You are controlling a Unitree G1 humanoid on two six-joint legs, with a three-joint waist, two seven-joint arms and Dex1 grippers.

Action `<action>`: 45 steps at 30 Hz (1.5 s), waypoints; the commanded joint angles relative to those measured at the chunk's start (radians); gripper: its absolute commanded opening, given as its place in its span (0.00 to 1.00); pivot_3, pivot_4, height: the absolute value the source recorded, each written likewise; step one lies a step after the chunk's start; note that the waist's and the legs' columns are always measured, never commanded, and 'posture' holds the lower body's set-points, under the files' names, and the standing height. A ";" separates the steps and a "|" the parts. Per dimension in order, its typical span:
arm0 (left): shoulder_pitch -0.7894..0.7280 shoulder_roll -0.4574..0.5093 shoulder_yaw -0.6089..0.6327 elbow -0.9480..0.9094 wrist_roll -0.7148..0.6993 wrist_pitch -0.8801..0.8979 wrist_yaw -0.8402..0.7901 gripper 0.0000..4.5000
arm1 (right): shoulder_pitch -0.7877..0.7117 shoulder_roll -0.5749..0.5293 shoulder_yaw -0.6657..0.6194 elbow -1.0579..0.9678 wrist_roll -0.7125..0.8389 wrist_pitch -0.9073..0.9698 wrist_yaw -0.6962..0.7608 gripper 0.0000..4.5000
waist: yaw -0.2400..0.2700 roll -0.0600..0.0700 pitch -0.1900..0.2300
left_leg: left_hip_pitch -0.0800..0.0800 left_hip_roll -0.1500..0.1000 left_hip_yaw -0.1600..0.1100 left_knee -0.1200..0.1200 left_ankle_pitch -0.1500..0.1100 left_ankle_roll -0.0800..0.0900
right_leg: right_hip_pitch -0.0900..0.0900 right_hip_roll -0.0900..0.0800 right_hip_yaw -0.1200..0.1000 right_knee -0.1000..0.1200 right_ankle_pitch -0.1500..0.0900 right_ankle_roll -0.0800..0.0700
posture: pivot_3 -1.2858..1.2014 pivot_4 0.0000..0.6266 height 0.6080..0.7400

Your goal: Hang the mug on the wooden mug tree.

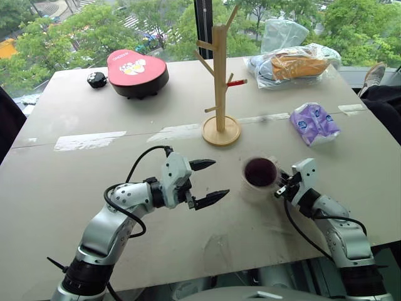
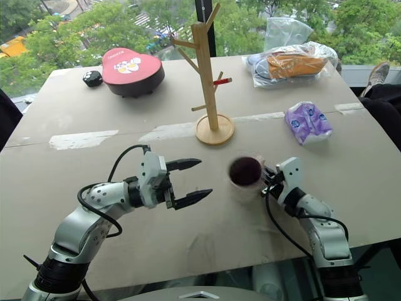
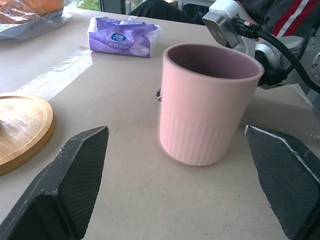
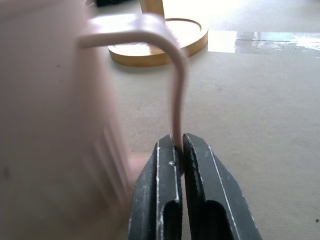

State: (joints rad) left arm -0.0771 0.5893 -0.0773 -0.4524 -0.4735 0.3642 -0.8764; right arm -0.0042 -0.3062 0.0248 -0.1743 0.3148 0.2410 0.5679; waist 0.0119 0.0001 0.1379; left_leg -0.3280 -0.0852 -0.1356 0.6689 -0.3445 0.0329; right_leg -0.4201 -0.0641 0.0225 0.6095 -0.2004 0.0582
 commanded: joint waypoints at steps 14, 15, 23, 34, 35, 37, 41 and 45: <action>-0.005 -0.260 0.083 0.049 -0.041 -0.184 0.137 1.00 | -0.454 -0.298 0.028 0.089 -0.046 0.001 0.276 0.01 | 0.000 -0.001 0.001 | 0.000 0.001 0.000 0.001 0.000 0.000 | 0.000 -0.001 0.000 0.000 0.000 0.000 | 0.52 0.24 1.00; -0.015 -0.287 0.083 0.054 -0.038 -0.200 0.153 1.00 | -0.525 -0.316 0.037 0.135 -0.059 -0.027 0.313 0.01 | -0.001 -0.002 0.001 | 0.000 0.001 0.000 0.001 0.000 0.000 | 0.000 -0.001 0.000 0.000 0.000 0.000 | 0.52 0.24 1.00; -0.107 -0.445 0.073 0.095 0.000 -0.299 0.277 1.00 | -1.076 -0.321 0.166 0.648 -0.215 -0.294 0.565 0.01 | -0.007 -0.006 0.004 | -0.004 0.000 0.003 0.001 0.000 0.000 | -0.003 -0.005 0.001 -0.001 0.001 0.000 | 0.52 0.24 1.00; -0.096 -0.549 0.016 0.121 0.071 -0.407 0.354 1.00 | -1.413 -0.231 0.188 1.089 -0.312 -0.483 0.681 0.01 | -0.019 -0.007 0.004 | -0.021 -0.002 0.001 0.012 0.000 0.000 | -0.017 -0.007 -0.004 0.001 0.001 0.000 | 0.52 0.24 1.00; -0.096 -0.554 0.015 0.124 0.078 -0.415 0.363 1.00 | -1.421 -0.227 0.191 1.102 -0.321 -0.493 0.688 0.01 | -0.022 -0.007 0.004 | -0.021 -0.002 0.001 0.012 0.000 0.000 | -0.017 -0.007 -0.004 0.001 0.001 0.000 | 0.52 0.24 1.00; -0.096 -0.562 0.014 0.130 0.088 -0.426 0.376 1.00 | -1.432 -0.217 0.199 1.128 -0.341 -0.516 0.698 0.01 | -0.025 -0.007 0.004 | -0.021 -0.002 0.001 0.012 0.000 0.000 | -0.017 -0.007 -0.004 0.002 0.001 0.000 | 0.52 0.24 1.00; -0.093 -0.565 0.013 0.139 0.096 -0.434 0.389 1.00 | -1.451 -0.200 0.197 1.185 -0.375 -0.543 0.689 0.01 | -0.026 -0.007 0.004 | -0.021 -0.002 0.000 0.013 0.000 0.000 | -0.017 -0.007 -0.004 0.004 0.002 -0.002 | 0.52 0.24 1.00; -0.094 -0.561 0.015 0.144 0.099 -0.437 0.390 1.00 | -1.483 -0.174 0.186 1.223 -0.398 -0.535 0.654 0.01 | -0.025 -0.007 0.004 | -0.021 -0.002 0.001 0.014 0.000 0.000 | -0.019 -0.007 -0.003 0.008 0.002 -0.002 | 0.52 0.24 1.00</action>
State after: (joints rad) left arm -0.1697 0.0299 -0.0547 -0.2937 -0.3757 -0.0519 -0.4888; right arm -1.4272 -0.4824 0.2290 1.0634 -0.0828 -0.2863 1.2437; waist -0.0134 -0.0066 0.1420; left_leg -0.3489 -0.0870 -0.1346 0.6831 -0.3442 0.0328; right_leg -0.4388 -0.0709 0.0199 0.6180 -0.1983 0.0563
